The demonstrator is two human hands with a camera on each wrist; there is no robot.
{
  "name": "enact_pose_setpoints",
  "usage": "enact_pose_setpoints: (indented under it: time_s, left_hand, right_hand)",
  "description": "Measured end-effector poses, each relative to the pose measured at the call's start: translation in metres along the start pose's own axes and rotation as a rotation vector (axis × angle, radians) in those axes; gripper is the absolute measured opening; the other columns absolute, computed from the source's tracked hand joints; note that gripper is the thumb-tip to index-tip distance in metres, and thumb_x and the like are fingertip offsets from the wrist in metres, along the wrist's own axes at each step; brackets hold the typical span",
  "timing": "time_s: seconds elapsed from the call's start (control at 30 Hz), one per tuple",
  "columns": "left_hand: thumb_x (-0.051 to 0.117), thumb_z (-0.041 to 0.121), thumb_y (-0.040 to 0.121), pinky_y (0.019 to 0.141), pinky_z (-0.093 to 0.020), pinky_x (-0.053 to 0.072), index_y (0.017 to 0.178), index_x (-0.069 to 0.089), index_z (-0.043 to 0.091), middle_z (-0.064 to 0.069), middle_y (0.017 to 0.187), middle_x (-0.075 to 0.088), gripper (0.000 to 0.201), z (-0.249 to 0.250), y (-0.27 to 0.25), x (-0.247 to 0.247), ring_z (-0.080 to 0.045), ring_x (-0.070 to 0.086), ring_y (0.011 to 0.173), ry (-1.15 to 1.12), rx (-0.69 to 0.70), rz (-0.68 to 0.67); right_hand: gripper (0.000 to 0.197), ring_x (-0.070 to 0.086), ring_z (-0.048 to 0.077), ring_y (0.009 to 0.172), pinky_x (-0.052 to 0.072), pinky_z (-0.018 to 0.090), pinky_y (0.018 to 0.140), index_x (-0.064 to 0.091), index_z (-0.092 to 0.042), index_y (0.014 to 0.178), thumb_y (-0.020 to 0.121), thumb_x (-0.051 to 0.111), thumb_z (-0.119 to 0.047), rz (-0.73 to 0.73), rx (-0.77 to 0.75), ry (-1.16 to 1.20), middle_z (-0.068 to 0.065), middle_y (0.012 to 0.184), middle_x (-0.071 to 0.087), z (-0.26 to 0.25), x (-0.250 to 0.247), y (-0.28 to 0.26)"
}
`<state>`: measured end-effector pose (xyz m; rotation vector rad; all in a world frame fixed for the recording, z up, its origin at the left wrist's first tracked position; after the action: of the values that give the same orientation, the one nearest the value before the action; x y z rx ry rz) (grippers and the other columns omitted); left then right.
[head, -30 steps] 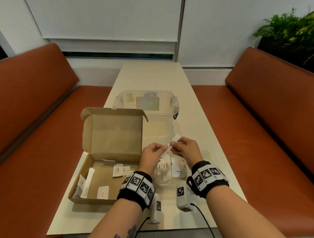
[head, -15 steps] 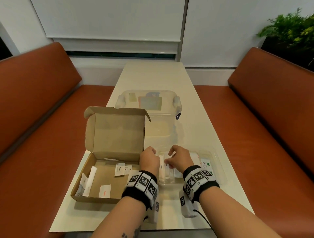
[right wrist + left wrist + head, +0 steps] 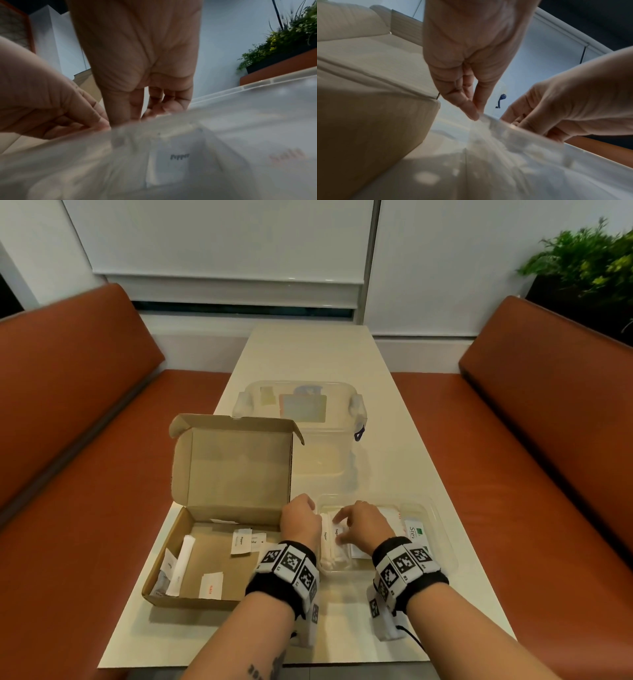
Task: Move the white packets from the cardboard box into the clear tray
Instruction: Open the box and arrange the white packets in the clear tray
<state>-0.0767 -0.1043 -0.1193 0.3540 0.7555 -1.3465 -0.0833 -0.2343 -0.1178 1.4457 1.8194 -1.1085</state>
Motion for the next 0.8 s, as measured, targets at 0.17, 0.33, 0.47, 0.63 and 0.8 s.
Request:
enact_pose_setpoints:
  time_s: [0.17, 0.33, 0.47, 0.63, 0.8]
  left_hand:
    - [0.054, 0.000, 0.087, 0.074, -0.029, 0.048, 0.098, 0.059, 0.007, -0.010, 0.101, 0.062, 0.014, 0.000, -0.001, 0.000, -0.024, 0.058, 0.088, 0.007, -0.001, 0.000]
    - [0.053, 0.005, 0.090, 0.081, -0.032, 0.050, 0.104, 0.059, 0.008, -0.010, 0.108, 0.062, 0.015, 0.004, -0.006, -0.003, -0.026, 0.060, 0.098, 0.068, 0.006, -0.020]
    - [0.060, 0.022, 0.090, 0.083, -0.030, 0.047, 0.108, 0.060, 0.008, -0.008, 0.111, 0.063, 0.023, 0.004, -0.011, -0.012, -0.025, 0.059, 0.103, 0.109, 0.023, -0.074]
    - [0.063, 0.024, 0.088, 0.081, -0.034, 0.054, 0.089, 0.066, 0.010, -0.008, 0.093, 0.069, 0.015, 0.001, -0.010, -0.055, -0.024, 0.065, 0.088, -0.047, -0.009, -0.054]
    - [0.062, 0.025, 0.088, 0.076, -0.034, 0.050, 0.097, 0.065, 0.007, -0.012, 0.100, 0.067, 0.020, -0.050, 0.006, -0.128, -0.030, 0.061, 0.092, 0.020, -0.181, 0.144]
  right_hand:
    - [0.034, 0.056, 0.017, 0.097, 0.042, 0.025, 0.082, 0.069, -0.024, 0.105, 0.073, 0.078, -0.020, 0.025, -0.003, -0.014, -0.003, 0.095, 0.048, 0.003, 0.002, -0.002]
    - [0.033, 0.051, 0.011, 0.083, 0.038, 0.021, 0.074, 0.068, -0.024, 0.105, 0.074, 0.077, -0.023, 0.029, -0.017, -0.003, -0.004, 0.092, 0.050, 0.004, 0.001, -0.004]
    - [0.020, 0.054, 0.012, 0.075, 0.045, 0.023, 0.071, 0.070, -0.015, 0.098, 0.080, 0.072, -0.023, 0.136, -0.037, 0.119, -0.004, 0.079, 0.056, -0.006, -0.014, -0.006]
    - [0.007, 0.053, 0.009, 0.068, 0.043, 0.018, 0.065, 0.069, -0.013, 0.086, 0.083, 0.068, -0.019, 0.209, -0.125, 0.192, -0.001, 0.076, 0.060, -0.054, -0.026, -0.009]
    - [0.010, 0.059, 0.015, 0.079, 0.053, 0.028, 0.076, 0.067, -0.010, 0.093, 0.085, 0.065, -0.016, 0.011, -0.221, 0.186, 0.001, 0.083, 0.061, -0.120, 0.005, -0.013]
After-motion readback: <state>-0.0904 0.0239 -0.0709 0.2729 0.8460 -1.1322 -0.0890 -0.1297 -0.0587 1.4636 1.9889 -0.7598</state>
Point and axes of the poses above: each hand's wrist, its own y-axis towards the middle knuckle, its own x-axis out of the palm, z = x × y, the point moved 3 cm from there along y, towards the middle knuckle
